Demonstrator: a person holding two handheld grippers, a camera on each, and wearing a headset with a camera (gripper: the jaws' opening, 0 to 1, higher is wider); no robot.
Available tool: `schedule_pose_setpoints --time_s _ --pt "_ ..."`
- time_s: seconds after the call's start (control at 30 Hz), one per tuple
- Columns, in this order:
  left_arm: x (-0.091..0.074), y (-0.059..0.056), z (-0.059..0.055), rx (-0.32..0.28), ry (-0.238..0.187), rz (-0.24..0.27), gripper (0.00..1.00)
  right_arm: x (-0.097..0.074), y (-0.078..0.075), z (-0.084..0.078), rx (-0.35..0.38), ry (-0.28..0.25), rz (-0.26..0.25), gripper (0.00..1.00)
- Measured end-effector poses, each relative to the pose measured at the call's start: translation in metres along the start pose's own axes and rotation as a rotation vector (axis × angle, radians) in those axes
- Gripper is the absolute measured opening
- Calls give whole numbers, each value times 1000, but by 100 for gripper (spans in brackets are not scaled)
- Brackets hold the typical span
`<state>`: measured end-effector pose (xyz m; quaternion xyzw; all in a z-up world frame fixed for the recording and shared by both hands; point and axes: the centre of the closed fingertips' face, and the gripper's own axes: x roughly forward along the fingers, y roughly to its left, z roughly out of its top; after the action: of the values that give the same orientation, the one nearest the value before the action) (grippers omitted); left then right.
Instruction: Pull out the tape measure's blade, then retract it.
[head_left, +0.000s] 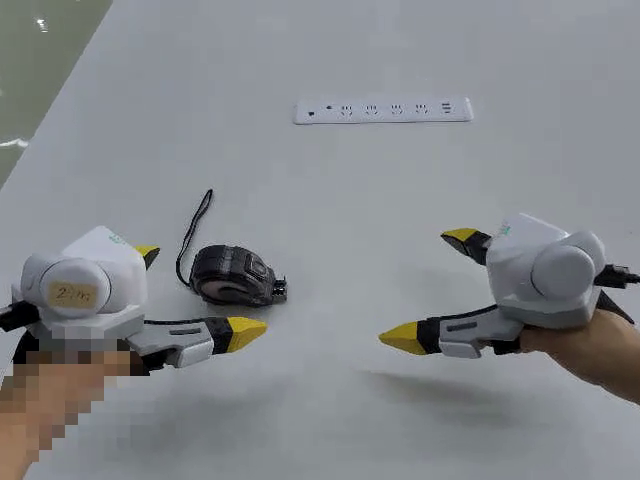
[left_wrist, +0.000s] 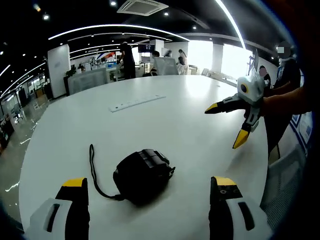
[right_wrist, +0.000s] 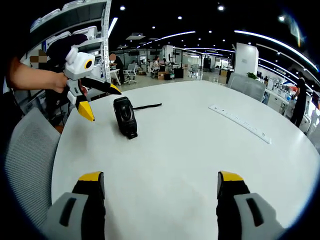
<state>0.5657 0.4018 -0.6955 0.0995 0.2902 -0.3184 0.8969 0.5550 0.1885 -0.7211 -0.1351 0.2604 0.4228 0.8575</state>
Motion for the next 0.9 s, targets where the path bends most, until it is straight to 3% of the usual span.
schedule_pose_setpoints --time_s 0.37,0.53,0.9 --pt "-13 -9 1 -7 -36 -46 100 -20 14 -11 67 1 -10 100" --pt "-21 -16 3 -5 -56 -66 100 -31 22 -7 81 -20 -15 100" --pt "-32 -24 -3 1 -51 -74 100 -50 34 -5 100 -43 -30 100"
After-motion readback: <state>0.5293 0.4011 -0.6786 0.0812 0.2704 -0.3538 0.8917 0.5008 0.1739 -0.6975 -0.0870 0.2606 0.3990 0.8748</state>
